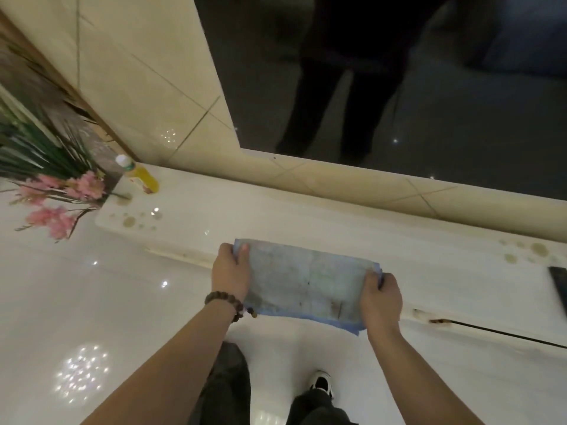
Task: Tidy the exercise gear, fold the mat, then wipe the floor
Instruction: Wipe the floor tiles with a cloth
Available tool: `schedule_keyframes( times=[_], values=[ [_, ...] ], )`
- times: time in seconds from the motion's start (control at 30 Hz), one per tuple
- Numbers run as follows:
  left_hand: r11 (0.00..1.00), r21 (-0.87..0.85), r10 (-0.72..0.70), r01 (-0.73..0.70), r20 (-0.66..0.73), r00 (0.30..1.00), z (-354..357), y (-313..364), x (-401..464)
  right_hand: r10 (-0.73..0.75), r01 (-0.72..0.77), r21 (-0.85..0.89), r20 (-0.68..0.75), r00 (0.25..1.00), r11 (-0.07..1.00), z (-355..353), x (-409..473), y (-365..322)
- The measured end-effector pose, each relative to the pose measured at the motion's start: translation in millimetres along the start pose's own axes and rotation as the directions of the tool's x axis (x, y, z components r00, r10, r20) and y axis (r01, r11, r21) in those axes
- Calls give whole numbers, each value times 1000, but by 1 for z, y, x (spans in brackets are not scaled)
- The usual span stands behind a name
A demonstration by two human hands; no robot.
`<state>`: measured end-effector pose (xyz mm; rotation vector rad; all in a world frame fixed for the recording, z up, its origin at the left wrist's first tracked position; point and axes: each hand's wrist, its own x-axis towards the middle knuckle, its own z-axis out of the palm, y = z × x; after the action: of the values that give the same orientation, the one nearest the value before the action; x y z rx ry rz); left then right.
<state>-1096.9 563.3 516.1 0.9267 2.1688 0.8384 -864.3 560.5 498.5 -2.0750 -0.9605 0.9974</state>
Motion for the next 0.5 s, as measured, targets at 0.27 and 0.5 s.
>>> schedule_keyframes(
  times=[0.27, 0.5],
  values=[
    [937, 301, 217, -177, -107, 970, -87, -62, 154, -245, 242, -128, -14, 969, 962, 160, -12, -65],
    [954, 241, 140, -178, 169, 976, -127, -135, 340, -131, 149, -298, 78, 988, 943, 343, 23, -94]
  ],
)
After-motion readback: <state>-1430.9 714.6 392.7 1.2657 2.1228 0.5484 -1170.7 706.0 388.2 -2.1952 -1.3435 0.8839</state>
